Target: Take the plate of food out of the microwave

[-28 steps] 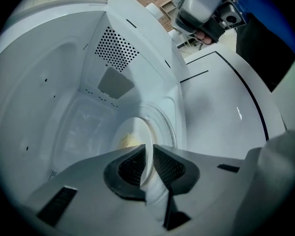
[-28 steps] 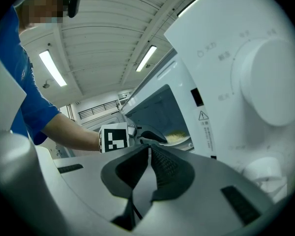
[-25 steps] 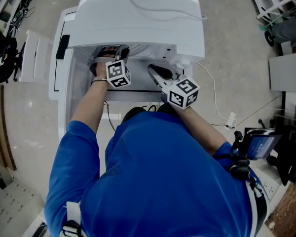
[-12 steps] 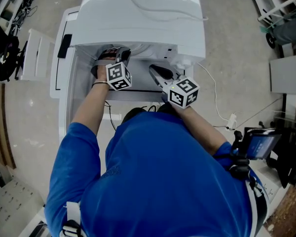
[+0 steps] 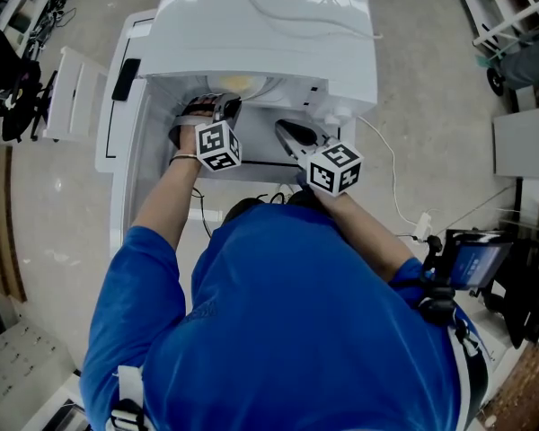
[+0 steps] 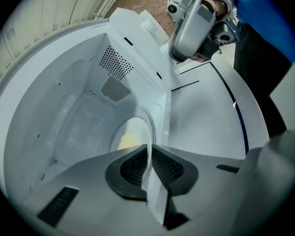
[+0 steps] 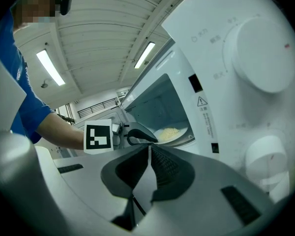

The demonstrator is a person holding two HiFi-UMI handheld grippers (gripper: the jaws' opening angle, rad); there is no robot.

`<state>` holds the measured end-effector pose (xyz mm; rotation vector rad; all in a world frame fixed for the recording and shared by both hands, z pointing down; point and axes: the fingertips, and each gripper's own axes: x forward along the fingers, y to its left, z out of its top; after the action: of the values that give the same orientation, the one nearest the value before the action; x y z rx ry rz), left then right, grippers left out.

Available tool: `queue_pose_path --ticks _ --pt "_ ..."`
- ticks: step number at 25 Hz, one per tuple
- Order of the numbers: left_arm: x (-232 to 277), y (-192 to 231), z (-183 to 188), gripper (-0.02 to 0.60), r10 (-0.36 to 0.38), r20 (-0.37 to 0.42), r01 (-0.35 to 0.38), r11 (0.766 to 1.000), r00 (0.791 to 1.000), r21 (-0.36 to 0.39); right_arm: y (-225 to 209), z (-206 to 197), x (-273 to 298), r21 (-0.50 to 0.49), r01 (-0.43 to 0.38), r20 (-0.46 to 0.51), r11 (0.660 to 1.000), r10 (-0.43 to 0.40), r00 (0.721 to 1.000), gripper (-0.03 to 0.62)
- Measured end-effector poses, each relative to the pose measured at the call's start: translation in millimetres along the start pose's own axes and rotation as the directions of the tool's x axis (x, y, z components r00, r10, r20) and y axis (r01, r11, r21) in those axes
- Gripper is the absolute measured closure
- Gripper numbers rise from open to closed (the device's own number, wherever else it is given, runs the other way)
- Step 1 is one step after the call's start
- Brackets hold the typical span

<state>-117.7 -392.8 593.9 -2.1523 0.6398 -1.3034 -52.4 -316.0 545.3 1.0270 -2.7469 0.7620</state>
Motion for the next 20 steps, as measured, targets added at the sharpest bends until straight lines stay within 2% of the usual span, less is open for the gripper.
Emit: queue_pose_path --ticks 6,14,20 --pt "-9 -7 2 0.543 -0.003 0.001 0.003 1.0 1.0 -0.005 0 -5 0 0.019 0.001 -0.014 1.0 -0.001 1.0 0.588" --pt "-18 -12 1 0.543 0.006 0.005 -0.006 1.0 1.0 -0.017 -5 -12 4 0.097 0.012 -0.011 0.995 -0.011 1.0 0.588" --pt "-23 -16 0 0.543 0.006 0.009 -0.006 1.0 1.0 -0.018 -7 -4 10 0.261 0.012 0.045 0.965 -0.024 0.999 0.588"
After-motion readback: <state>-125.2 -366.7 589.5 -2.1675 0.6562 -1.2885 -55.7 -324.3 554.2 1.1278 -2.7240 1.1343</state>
